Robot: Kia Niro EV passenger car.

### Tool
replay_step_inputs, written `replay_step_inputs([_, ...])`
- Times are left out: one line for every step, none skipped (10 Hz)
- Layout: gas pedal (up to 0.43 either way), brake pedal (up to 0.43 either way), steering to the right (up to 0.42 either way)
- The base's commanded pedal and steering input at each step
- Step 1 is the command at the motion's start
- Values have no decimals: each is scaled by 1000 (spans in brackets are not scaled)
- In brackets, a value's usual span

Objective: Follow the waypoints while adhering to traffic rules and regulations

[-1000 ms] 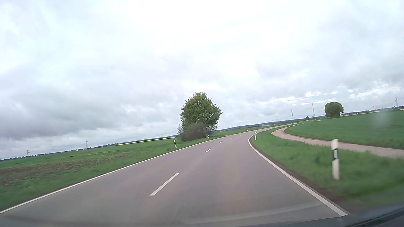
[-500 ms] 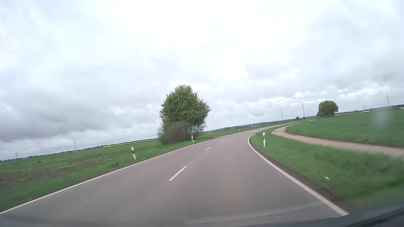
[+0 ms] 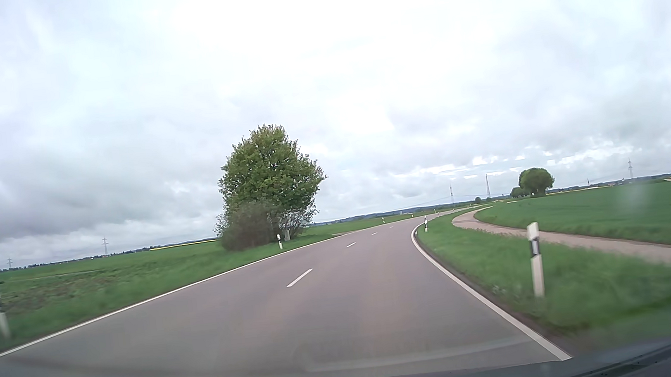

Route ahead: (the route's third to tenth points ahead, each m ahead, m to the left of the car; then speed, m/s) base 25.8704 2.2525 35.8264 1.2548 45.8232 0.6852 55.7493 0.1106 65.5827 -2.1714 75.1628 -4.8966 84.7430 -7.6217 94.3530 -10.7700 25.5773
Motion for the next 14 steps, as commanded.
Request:
replay_step_inputs([248,0,19])
replay_step_inputs([248,0,19])
replay_step_inputs([248,0,19])
replay_step_inputs([248,0,19])
replay_step_inputs([248,0,19])
replay_step_inputs([248,0,19])
replay_step_inputs([248,0,19])
replay_step_inputs([248,0,19])
replay_step_inputs([248,0,19])
replay_step_inputs([248,0,19])
replay_step_inputs([248,0,20])
replay_step_inputs([248,0,20])
replay_step_inputs([248,0,20])
replay_step_inputs([248,0,22])
